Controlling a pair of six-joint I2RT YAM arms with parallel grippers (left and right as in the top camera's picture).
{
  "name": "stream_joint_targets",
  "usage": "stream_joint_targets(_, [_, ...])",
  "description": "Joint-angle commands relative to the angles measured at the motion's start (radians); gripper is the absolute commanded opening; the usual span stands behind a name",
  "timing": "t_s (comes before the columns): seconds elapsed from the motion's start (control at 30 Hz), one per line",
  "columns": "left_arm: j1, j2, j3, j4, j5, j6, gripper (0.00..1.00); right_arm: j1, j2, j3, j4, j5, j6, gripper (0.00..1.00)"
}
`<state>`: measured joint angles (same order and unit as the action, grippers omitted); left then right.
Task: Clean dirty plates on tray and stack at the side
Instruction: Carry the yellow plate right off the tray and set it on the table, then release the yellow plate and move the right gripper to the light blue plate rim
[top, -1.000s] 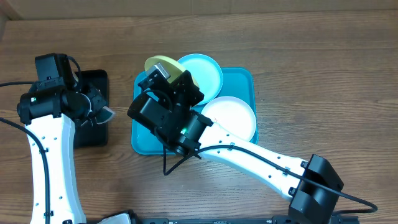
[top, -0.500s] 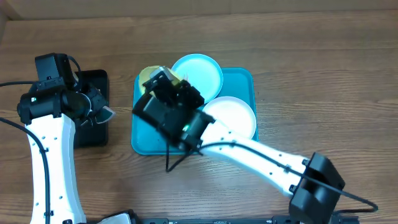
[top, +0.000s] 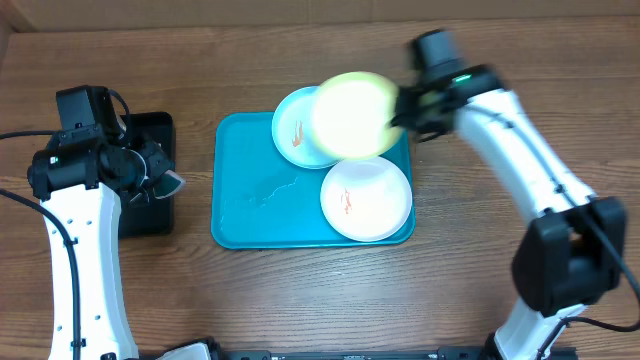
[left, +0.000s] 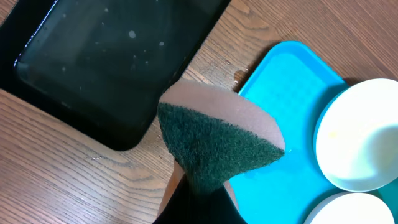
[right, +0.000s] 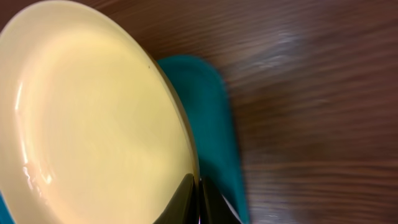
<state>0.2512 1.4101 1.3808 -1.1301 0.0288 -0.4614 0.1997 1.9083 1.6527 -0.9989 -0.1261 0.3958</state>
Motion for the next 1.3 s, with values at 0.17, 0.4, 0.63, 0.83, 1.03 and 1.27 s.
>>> stream_joint_targets(0.17, [0.005, 0.003, -0.005, 0.014, 0.013, 0.020, 0.04, -0.336, -0.053, -0.145, -0.036, 0.005, -0.109, 0.04])
stream_joint_targets(0.4, [0.003, 0.004, -0.005, 0.015, 0.014, 0.020, 0.04, -0.458, -0.053, -0.326, 0.112, -0.003, -0.097, 0.04])
stream_joint_targets(0.63, [0.003, 0.004, -0.005, 0.015, 0.016, 0.020, 0.04, -0.438, -0.053, -0.324, 0.120, -0.153, -0.090, 0.18])
stream_joint_targets(0.83, [0.003, 0.022, -0.005, 0.016, 0.028, 0.020, 0.04, -0.320, -0.087, -0.236, 0.087, -0.273, -0.090, 0.29])
stream_joint_targets(1.03, [-0.014, 0.059, -0.005, 0.031, 0.051, 0.041, 0.04, -0.059, -0.089, -0.173, 0.221, -0.249, -0.089, 0.78])
stream_joint_targets(1.27, [-0.052, 0.082, -0.005, 0.037, 0.071, 0.083, 0.04, 0.177, 0.002, -0.174, 0.413, 0.037, 0.030, 1.00])
